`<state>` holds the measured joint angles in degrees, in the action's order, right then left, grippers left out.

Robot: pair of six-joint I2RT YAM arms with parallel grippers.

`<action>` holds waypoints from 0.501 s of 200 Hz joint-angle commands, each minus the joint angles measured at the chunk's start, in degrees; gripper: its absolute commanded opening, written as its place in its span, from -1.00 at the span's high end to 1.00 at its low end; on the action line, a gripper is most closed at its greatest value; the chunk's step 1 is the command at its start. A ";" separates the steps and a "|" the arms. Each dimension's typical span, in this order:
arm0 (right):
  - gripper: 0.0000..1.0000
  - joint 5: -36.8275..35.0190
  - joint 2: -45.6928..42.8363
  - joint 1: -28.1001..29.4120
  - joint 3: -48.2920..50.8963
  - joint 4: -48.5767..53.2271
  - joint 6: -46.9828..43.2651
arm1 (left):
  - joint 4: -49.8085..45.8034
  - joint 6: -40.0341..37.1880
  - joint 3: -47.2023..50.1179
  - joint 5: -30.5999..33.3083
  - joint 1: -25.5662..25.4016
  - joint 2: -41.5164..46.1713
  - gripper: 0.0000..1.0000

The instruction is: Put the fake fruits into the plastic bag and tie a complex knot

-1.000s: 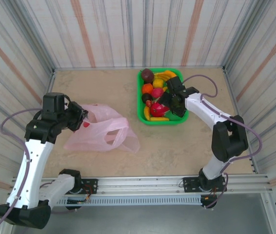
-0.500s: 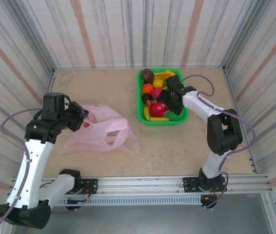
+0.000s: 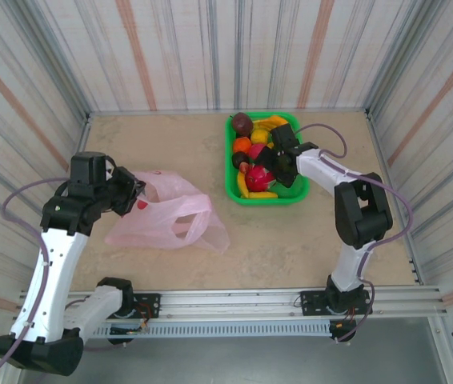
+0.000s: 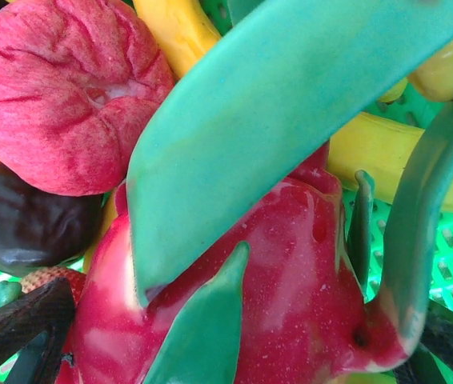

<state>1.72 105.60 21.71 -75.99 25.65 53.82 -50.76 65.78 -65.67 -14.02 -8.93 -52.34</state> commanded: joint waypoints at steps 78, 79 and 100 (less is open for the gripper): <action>-0.98 2.54 7.79 -0.41 -0.23 -0.94 0.67 | 0.12 -1.31 0.36 -1.53 0.67 0.05 1.00; -0.98 2.61 7.79 -0.38 -0.22 -0.99 0.67 | 0.13 -1.25 0.37 -1.53 0.67 0.09 1.00; -0.93 3.46 6.76 -0.40 0.95 -2.80 0.67 | 0.13 -1.31 0.41 -1.62 0.63 0.11 1.00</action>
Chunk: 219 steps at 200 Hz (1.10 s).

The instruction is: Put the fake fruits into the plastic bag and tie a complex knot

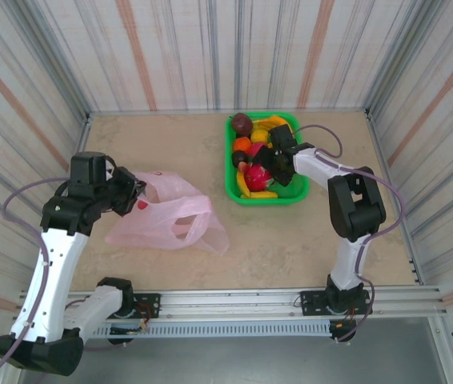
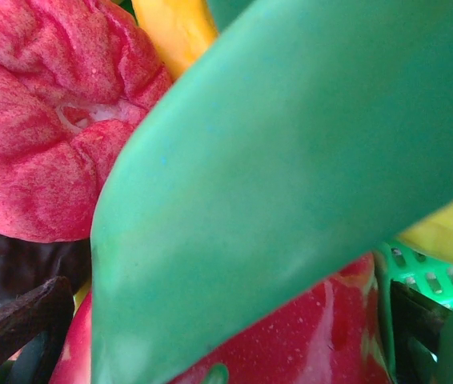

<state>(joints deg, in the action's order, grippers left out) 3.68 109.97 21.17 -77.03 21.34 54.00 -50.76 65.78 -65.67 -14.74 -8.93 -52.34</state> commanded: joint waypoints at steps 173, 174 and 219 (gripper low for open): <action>-0.41 6.34 -13.35 -2.22 7.80 -2.92 2.69 | 0.86 -1.49 1.25 -2.31 0.62 0.12 1.00; -0.41 6.29 -13.41 -2.25 7.83 -2.91 2.69 | 0.90 -1.47 1.29 -2.31 0.60 0.08 1.00; -0.41 5.37 -17.44 -2.92 8.33 -2.38 2.69 | 0.97 -1.45 1.59 -2.66 0.58 -0.11 1.00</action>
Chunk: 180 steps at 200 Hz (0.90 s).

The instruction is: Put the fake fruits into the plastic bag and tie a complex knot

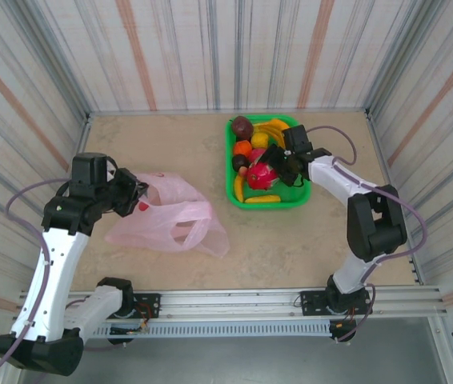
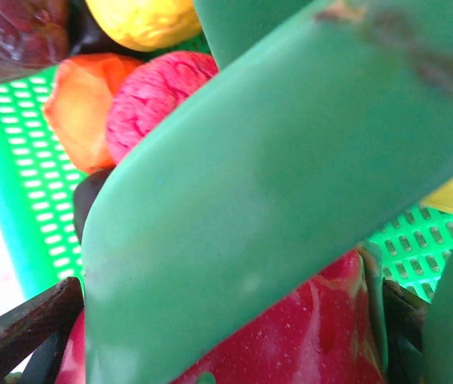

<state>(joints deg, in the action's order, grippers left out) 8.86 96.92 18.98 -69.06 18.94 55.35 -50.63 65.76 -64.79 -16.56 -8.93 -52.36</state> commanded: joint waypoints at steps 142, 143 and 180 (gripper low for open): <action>-0.41 -0.77 -16.13 -5.44 4.21 1.49 2.96 | 1.97 -0.94 1.20 -2.49 0.41 -0.32 1.00; -0.41 -0.77 -16.23 -5.44 4.29 1.52 2.94 | 2.00 -0.96 1.18 -2.50 0.41 -0.35 1.00; -0.41 -0.07 -21.19 -6.14 6.61 1.94 3.79 | 2.54 -0.58 1.44 -2.30 -0.51 -0.37 1.00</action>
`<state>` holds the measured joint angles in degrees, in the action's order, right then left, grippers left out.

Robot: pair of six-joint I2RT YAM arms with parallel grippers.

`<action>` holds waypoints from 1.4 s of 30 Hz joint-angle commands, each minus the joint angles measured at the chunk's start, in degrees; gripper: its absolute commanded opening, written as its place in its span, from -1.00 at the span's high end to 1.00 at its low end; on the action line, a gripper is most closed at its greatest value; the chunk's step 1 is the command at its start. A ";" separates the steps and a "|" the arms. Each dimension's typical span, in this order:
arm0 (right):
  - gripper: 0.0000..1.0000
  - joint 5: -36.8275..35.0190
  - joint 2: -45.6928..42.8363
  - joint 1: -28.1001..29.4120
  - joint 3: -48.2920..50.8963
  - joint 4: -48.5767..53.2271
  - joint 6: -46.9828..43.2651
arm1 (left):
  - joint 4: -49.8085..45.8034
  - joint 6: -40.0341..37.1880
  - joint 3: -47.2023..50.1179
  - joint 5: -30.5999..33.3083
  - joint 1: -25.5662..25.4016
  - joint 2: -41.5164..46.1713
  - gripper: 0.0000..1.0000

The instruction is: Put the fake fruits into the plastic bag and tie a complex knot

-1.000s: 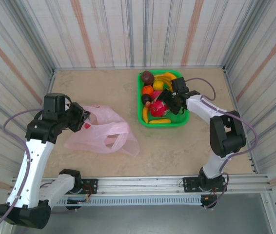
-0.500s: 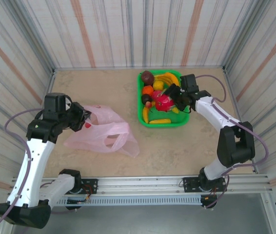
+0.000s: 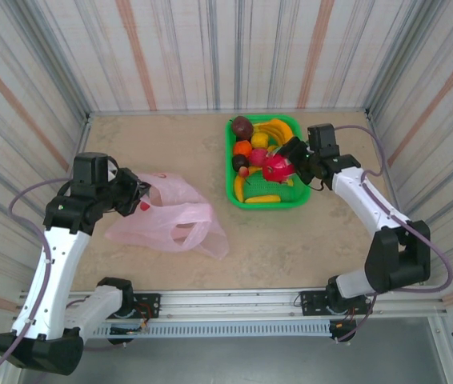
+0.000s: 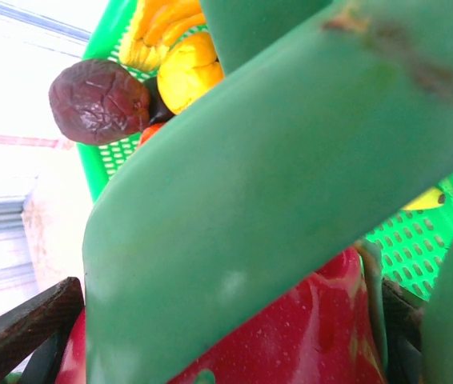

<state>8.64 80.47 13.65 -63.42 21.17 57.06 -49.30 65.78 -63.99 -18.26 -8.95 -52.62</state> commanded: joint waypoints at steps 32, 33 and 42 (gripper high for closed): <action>-0.41 2.52 -20.84 -0.30 9.04 0.85 5.49 | 8.83 10.36 -9.57 6.58 -13.64 -11.93 1.00; -0.41 2.47 -20.96 -0.21 9.03 0.85 5.45 | 9.53 10.72 -9.66 6.49 -13.67 -12.76 1.00; -0.41 2.14 -22.69 3.26 8.24 0.41 6.90 | 13.97 12.11 -10.34 3.32 -13.64 -19.15 1.00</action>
<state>10.35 60.25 15.14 -54.15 24.05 62.15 -37.15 76.82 -72.27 -13.93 -22.26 -70.94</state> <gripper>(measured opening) 0.906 0.043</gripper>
